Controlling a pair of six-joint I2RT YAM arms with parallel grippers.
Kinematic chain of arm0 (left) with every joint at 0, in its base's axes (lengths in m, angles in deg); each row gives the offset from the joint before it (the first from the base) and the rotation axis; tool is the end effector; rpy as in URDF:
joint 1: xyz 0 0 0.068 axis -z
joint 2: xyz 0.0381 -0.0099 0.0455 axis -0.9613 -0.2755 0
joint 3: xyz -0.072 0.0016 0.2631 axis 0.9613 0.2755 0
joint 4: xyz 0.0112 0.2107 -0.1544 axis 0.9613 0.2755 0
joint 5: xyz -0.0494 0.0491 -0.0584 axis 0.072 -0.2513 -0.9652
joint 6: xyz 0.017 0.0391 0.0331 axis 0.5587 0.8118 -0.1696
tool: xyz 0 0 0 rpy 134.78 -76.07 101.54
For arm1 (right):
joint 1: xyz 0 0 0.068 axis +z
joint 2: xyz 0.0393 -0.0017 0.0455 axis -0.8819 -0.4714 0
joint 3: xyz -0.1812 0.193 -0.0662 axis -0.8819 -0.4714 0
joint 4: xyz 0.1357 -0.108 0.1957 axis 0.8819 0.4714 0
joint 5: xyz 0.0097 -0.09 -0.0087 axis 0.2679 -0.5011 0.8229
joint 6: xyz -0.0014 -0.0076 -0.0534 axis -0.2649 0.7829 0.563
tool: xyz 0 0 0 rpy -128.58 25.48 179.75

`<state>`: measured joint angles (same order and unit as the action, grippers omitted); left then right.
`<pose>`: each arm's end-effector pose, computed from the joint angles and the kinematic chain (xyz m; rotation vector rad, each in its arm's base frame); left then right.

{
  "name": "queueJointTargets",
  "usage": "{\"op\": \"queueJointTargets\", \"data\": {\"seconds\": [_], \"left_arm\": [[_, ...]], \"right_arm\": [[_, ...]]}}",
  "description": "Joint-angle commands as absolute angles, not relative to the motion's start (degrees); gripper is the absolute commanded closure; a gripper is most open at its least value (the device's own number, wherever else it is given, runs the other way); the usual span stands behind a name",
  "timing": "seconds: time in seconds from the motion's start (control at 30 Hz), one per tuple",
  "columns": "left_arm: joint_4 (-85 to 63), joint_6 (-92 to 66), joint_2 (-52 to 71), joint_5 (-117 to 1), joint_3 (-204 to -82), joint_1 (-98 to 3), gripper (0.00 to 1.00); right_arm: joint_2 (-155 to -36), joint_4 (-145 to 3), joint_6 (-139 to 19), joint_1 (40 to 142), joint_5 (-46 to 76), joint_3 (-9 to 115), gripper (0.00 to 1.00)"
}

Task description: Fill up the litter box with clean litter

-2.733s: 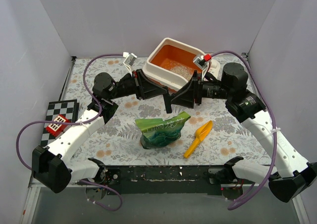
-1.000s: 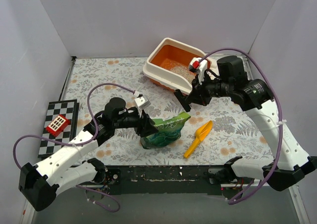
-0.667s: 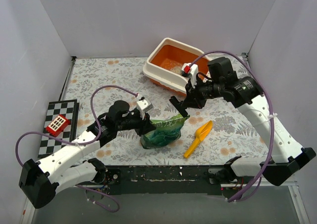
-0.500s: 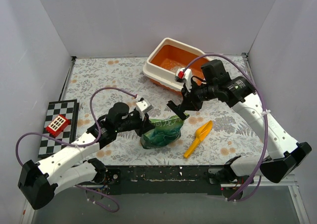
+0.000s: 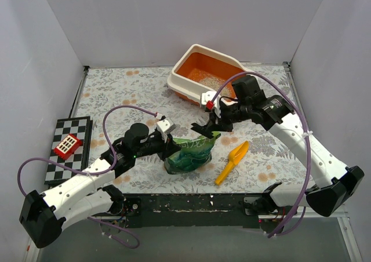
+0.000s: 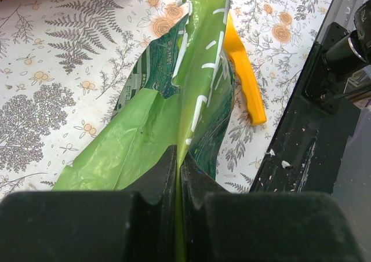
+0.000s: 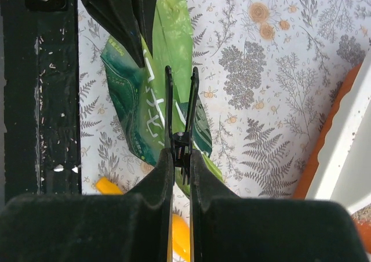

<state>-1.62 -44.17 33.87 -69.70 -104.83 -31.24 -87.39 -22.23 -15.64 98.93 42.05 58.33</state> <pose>0.1422 -0.1483 0.2597 0.2574 2.2068 -1.2500 0.1907 0.1691 0.3911 -1.5849 1.5702 0.6760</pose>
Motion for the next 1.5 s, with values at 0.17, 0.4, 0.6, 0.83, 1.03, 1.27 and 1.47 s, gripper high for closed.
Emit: {"op": "queueJointTargets", "data": {"seconds": [0.17, 0.4, 0.6, 0.83, 1.03, 1.27, 1.47], "left_arm": [[-1.2, -44.5, 34.4, -67.5, -103.8, -31.2, 1.00], [-1.3, -44.6, 35.1, -66.7, -103.6, -31.2, 1.00], [-1.3, -44.6, 34.6, -66.2, -103.6, -31.2, 0.97], [-1.3, -44.7, 34.2, -66.1, -103.8, -31.2, 0.95], [-1.3, -44.7, 33.9, -66.3, -104.0, -31.1, 0.94], [-1.3, -44.6, 34.1, -66.2, -103.9, -31.1, 0.94], [-1.4, -44.4, 34.3, -66.0, -104.1, -31.2, 0.94]], "right_arm": [[-90.5, -22.0, -9.3, 101.1, 42.9, 59.1, 0.99], [-94.0, -16.1, -7.0, 103.0, 36.1, 61.3, 0.99], [-94.8, -13.2, -5.9, 104.9, 31.4, 59.3, 0.99], [-93.7, -12.3, -5.8, 107.1, 25.4, 58.9, 0.99], [-93.8, -10.7, -5.9, 109.5, 19.7, 59.8, 0.99], [-93.4, -8.6, -5.4, 111.2, 14.9, 60.5, 0.99], [-92.6, -7.8, -4.9, 111.4, 15.0, 58.4, 0.99]]}}
